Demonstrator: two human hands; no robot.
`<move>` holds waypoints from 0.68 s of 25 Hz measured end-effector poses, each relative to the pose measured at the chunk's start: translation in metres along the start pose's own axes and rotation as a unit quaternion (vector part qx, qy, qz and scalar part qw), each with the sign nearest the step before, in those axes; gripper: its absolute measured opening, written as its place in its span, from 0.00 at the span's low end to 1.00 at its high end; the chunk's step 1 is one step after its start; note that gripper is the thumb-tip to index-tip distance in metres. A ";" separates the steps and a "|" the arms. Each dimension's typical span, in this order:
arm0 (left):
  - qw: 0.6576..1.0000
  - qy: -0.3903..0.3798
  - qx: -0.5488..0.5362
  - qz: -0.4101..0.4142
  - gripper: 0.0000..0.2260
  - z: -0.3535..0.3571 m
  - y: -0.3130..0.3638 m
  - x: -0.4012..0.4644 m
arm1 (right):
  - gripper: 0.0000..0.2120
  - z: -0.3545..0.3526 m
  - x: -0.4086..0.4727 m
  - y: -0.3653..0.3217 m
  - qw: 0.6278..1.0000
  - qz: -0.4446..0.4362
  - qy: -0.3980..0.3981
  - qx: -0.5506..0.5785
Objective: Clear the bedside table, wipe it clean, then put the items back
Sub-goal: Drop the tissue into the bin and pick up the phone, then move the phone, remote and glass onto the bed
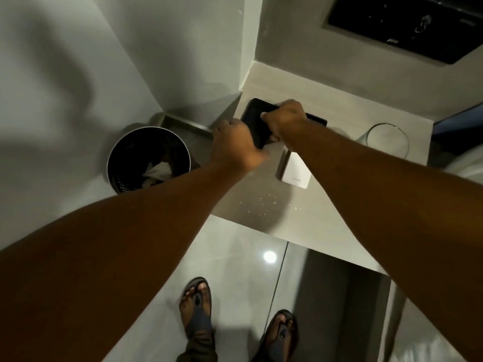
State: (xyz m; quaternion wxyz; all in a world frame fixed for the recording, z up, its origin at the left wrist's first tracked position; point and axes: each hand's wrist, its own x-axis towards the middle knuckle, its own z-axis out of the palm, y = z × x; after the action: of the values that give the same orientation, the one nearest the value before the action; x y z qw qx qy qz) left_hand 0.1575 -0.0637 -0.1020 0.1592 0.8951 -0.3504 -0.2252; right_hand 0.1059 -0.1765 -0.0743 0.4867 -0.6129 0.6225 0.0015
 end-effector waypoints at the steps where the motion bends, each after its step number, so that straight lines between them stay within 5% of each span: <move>1: 1.000 0.014 0.003 0.008 0.36 -0.003 -0.005 -0.008 | 0.17 -0.003 -0.003 0.003 1.000 0.001 0.002 0.029; 4: 0.999 0.023 0.001 0.033 0.31 -0.020 -0.021 -0.045 | 0.08 -0.013 -0.035 0.011 0.995 -0.018 0.009 0.097; 8: 0.997 0.012 -0.033 0.066 0.30 -0.044 -0.007 -0.113 | 0.09 -0.054 -0.106 0.042 0.983 -0.018 0.006 0.185; 12: 0.983 -0.024 -0.059 0.172 0.33 -0.045 0.068 -0.178 | 0.07 -0.151 -0.175 0.109 0.961 0.018 0.052 0.269; 17: 0.934 -0.115 -0.098 0.325 0.35 0.001 0.195 -0.237 | 0.06 -0.282 -0.251 0.219 0.901 0.077 0.206 0.374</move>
State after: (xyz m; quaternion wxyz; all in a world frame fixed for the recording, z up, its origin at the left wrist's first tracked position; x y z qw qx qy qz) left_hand -0.1060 -0.0355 0.0525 0.2694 0.6805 -0.6138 -0.2958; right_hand -0.2880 -0.0991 0.0966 0.5393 -0.3230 0.7088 -0.3202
